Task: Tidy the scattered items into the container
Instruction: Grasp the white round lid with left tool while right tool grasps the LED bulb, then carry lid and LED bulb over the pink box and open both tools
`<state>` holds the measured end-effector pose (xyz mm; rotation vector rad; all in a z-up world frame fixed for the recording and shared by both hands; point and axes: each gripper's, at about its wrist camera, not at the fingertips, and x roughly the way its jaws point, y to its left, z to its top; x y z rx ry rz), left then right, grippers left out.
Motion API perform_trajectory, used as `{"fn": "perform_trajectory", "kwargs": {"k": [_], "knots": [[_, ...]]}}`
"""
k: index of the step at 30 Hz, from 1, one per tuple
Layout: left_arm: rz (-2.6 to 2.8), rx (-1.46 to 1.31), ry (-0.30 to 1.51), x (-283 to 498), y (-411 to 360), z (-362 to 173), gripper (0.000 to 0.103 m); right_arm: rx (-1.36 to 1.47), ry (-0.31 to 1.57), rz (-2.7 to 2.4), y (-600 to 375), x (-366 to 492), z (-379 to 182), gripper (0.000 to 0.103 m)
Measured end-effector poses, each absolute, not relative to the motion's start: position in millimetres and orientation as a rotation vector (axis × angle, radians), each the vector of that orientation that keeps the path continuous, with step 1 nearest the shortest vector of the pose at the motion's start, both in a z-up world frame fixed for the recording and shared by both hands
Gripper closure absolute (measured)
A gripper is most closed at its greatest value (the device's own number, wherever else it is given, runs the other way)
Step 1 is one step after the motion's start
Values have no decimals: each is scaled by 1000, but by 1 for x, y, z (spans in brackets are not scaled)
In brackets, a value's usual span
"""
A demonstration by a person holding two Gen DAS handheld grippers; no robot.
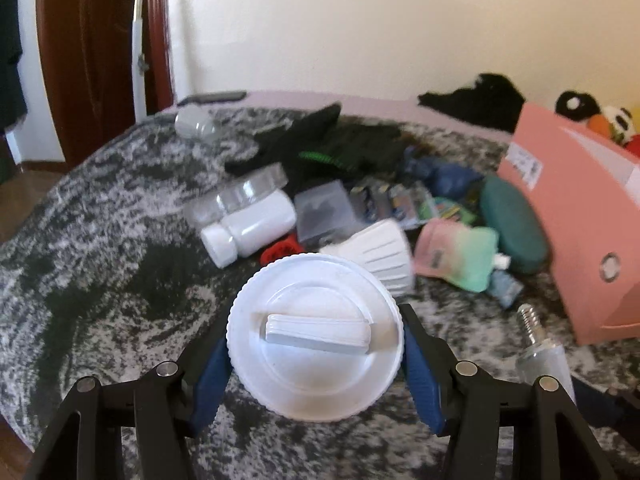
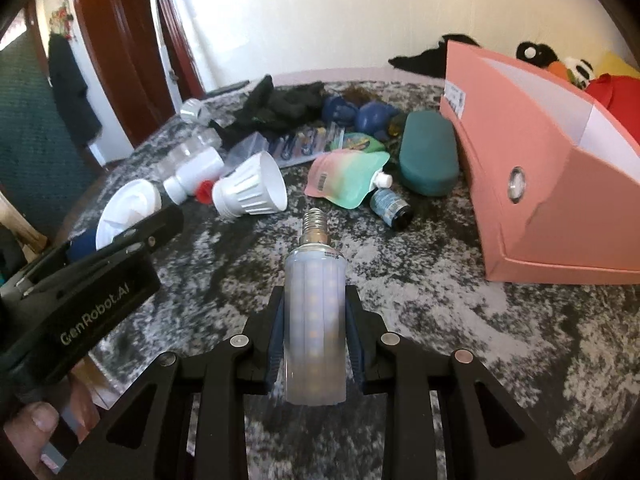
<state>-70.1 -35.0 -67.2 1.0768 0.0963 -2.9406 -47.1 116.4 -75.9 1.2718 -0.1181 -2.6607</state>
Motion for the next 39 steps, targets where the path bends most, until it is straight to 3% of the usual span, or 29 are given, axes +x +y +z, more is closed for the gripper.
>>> {"fn": "perform_trajectory", "kwargs": {"k": [9, 25, 33, 36, 39], "knots": [[-3030, 1001, 93, -45, 0, -27, 38, 1140, -175, -2745, 157, -5, -33, 73], [-3296, 963, 42, -31, 131, 30, 38, 906, -360, -3078, 286, 49, 34, 73], [-3429, 806, -84, -86, 198, 94, 38, 708, -401, -3288, 355, 2, 117, 73], [-3444, 808, -97, -112, 216, 85, 38, 682, -508, -3323, 385, -36, 131, 73], [-3416, 920, -85, -134, 232, 52, 38, 793, -552, -3335, 401, -64, 100, 73]]}}
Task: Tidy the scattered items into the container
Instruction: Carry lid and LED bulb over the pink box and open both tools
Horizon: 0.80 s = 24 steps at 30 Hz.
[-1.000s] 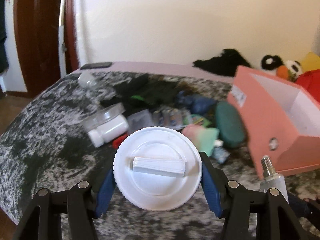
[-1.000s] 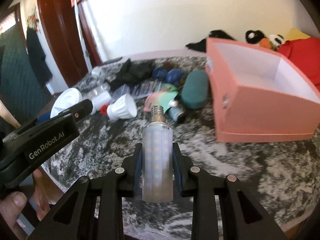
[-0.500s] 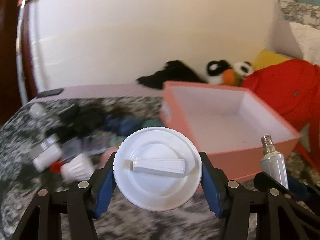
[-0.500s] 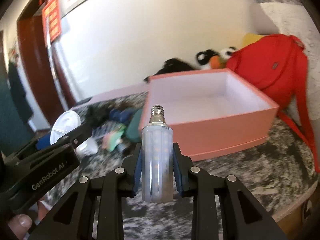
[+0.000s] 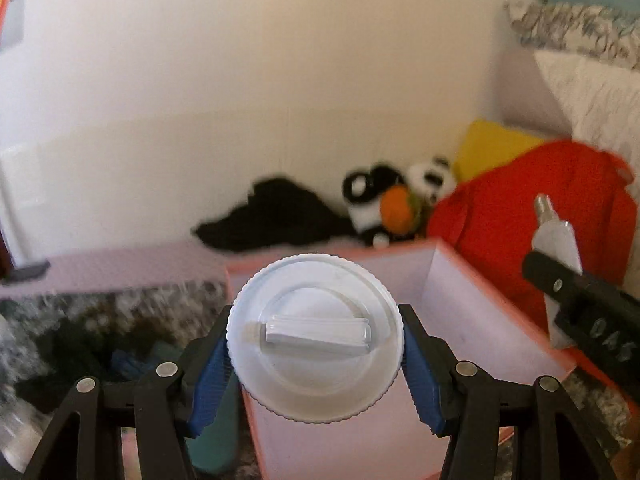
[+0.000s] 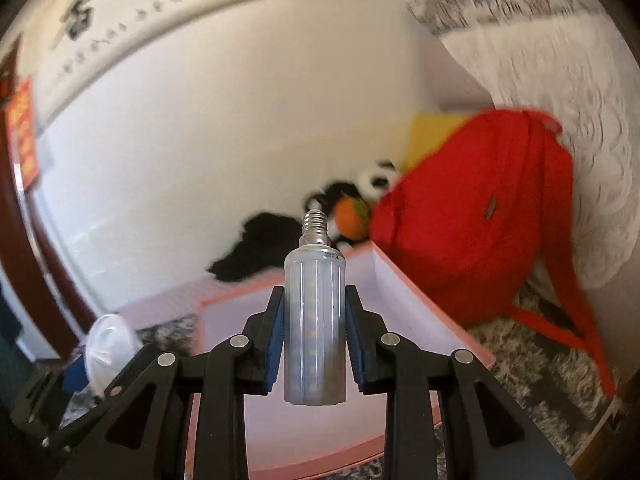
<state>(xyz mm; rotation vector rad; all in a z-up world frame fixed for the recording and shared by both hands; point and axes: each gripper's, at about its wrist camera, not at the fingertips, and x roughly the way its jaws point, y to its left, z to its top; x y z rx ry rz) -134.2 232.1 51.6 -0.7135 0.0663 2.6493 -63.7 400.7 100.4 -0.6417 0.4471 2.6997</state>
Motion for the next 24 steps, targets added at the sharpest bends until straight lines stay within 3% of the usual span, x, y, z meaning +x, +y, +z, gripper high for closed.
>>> {"fn": "perform_trajectory", "kwargs": {"k": [5, 11, 12, 14, 15, 16, 24], "knots": [[2591, -875, 92, -164, 254, 8, 38, -908, 507, 2615, 420, -113, 36, 73], [2544, -978, 102, -183, 266, -17, 37, -958, 437, 2612, 418, -141, 22, 73], [2539, -987, 95, -183, 267, -18, 31, -965, 434, 2603, 419, -142, 20, 71], [2556, -974, 74, -180, 265, -16, 14, -964, 437, 2586, 425, -141, 16, 49], [2570, -960, 66, -178, 264, -13, 9, -955, 445, 2580, 429, -139, 15, 29], [2582, -944, 62, -177, 262, -10, 8, -947, 453, 2573, 434, -137, 13, 22], [2653, -867, 42, -161, 230, 19, 7, -845, 481, 2576, 434, -121, 27, 21]]}}
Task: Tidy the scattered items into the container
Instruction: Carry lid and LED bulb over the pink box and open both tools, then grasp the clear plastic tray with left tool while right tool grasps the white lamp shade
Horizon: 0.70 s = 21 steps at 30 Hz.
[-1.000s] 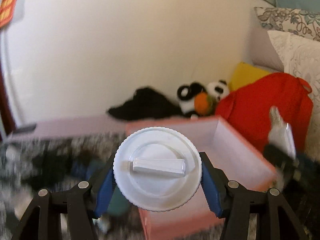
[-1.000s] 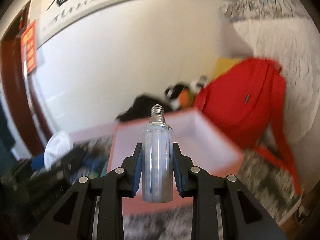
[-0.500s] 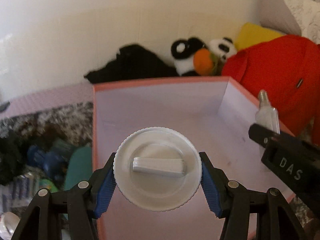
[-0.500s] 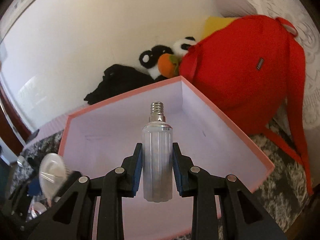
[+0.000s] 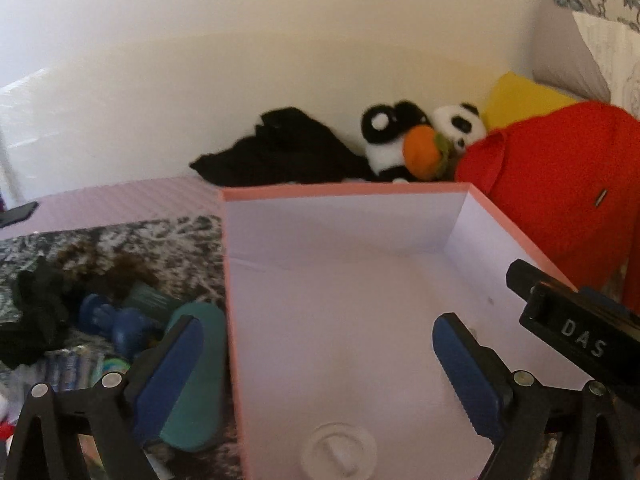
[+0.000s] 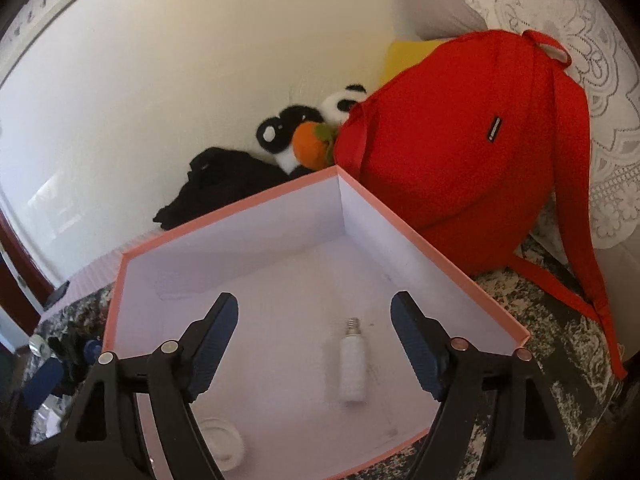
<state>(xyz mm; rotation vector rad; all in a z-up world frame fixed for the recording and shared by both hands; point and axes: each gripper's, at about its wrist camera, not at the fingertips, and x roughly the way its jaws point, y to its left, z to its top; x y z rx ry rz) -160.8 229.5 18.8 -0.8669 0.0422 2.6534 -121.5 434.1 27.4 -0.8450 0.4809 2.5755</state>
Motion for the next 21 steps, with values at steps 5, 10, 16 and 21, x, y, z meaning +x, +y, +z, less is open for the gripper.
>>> {"fn": "perform_trajectory", "kwargs": {"k": [5, 10, 16, 21], "knots": [[2731, -844, 43, -143, 189, 36, 7, -789, 477, 2629, 410, -112, 43, 21], [2826, -829, 56, -122, 137, 48, 6, -726, 436, 2737, 363, -95, 63, 17], [2939, -875, 63, -100, 59, 43, 5, -679, 321, 2894, 283, -76, 72, 11], [3052, -991, 62, -96, -14, 15, 4, -760, 180, 3026, 201, -79, 52, 8]]}}
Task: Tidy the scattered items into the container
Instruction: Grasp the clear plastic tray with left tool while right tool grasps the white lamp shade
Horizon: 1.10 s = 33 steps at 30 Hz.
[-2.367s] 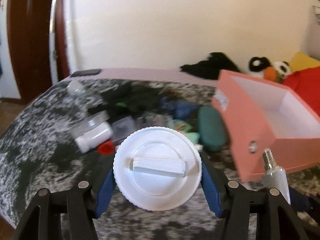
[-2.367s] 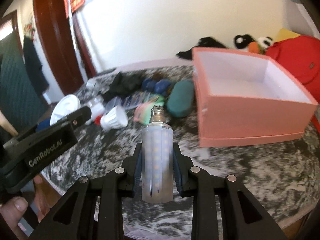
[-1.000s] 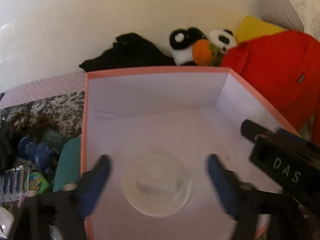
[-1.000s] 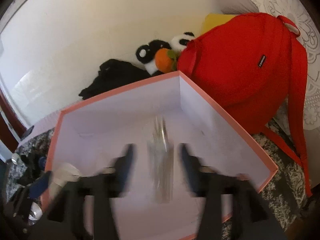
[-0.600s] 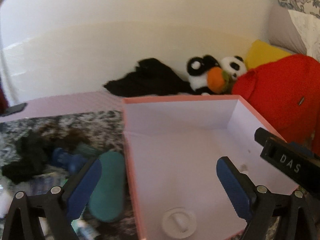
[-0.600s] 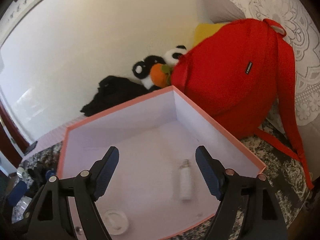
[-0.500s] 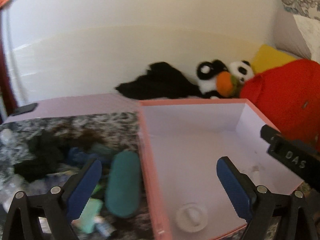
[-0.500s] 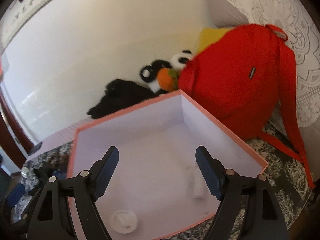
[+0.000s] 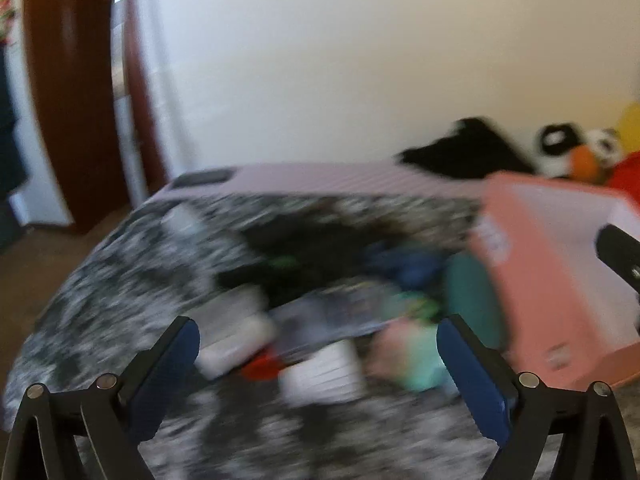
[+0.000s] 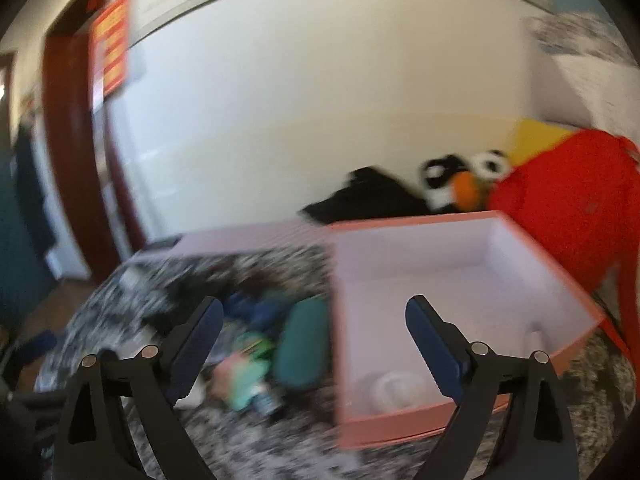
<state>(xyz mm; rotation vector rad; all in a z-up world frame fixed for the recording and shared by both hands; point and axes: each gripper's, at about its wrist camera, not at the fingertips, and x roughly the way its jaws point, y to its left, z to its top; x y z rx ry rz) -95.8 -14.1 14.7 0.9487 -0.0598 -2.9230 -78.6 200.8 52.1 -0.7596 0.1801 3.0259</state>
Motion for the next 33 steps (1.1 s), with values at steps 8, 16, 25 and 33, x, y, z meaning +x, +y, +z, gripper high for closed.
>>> {"fn": "perform_trajectory", "kwargs": {"k": [8, 16, 25, 33], "knots": [[-2814, 995, -272, -132, -84, -61, 4, -1139, -122, 3206, 67, -99, -28, 8], [-2868, 1107, -303, -181, -93, -91, 4, -1281, -376, 3124, 20, -129, -93, 8], [-2925, 1243, -40, -244, -103, -114, 4, -1435, -246, 3067, 8, -170, -133, 8], [-2921, 1286, 298, -270, -128, -135, 2, -1479, -176, 3072, 11, -190, -146, 8]]}}
